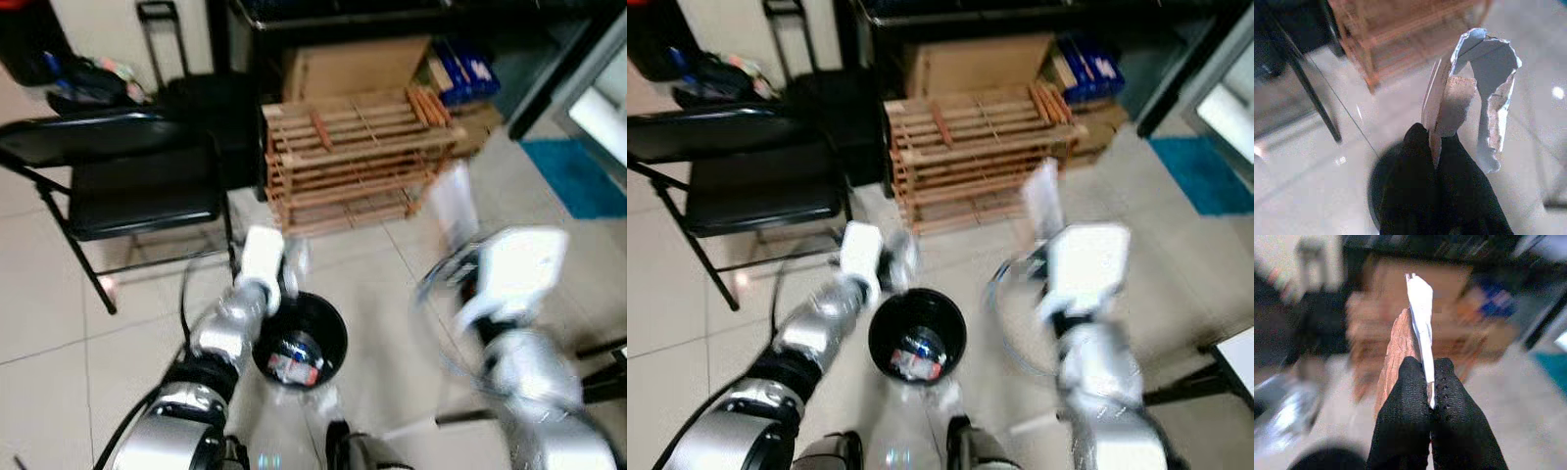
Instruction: Picking trash to rubbish bin
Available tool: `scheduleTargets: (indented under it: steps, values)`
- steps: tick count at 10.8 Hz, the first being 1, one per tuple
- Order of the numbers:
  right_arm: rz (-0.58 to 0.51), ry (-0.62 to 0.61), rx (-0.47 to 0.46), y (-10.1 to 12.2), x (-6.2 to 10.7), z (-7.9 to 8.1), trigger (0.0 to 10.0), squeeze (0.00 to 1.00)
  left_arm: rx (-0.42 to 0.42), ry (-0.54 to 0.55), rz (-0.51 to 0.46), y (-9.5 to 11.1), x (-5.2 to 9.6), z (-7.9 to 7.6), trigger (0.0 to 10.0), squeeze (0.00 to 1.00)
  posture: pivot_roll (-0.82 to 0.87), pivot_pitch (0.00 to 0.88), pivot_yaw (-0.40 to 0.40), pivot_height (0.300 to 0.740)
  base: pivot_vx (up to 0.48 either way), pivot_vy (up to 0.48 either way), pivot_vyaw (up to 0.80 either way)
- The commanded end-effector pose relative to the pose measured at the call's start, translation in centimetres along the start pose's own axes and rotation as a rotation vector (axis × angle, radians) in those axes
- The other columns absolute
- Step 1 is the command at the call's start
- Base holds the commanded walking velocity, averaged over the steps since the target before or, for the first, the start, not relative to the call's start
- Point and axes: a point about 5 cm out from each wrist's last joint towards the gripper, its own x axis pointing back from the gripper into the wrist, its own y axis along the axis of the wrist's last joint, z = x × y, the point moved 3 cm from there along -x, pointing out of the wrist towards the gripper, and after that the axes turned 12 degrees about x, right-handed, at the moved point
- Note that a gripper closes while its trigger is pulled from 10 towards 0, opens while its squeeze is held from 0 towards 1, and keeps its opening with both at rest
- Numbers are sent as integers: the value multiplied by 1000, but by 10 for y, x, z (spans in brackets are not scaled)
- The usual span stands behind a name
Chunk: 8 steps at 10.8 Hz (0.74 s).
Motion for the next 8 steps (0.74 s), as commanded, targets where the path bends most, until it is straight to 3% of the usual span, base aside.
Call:
scheduleTargets:
  steps: [1,2,3,6,8]
  values:
    - [39,62,-16,-6,3,9,10000,0,-26,-32,37,-14,1,-9,10000,0,-3,270,-97,740,0,0,0]
    - [149,157,-20,-40,4,28,10000,0,-35,-36,68,-24,0,-15,10000,0,-32,271,-104,740,0,0,0]
    - [207,180,-16,-63,3,37,10000,0,-39,-45,82,-29,0,-20,10000,0,-34,268,-106,740,0,0,0]
    - [302,269,-25,-92,7,59,10000,0,-81,-44,114,-42,2,-23,10000,0,-21,275,-112,740,0,0,0]
    - [309,275,-24,-98,10,63,10000,0,-120,-18,148,-54,5,-14,10000,0,-23,277,-113,740,0,0,0]
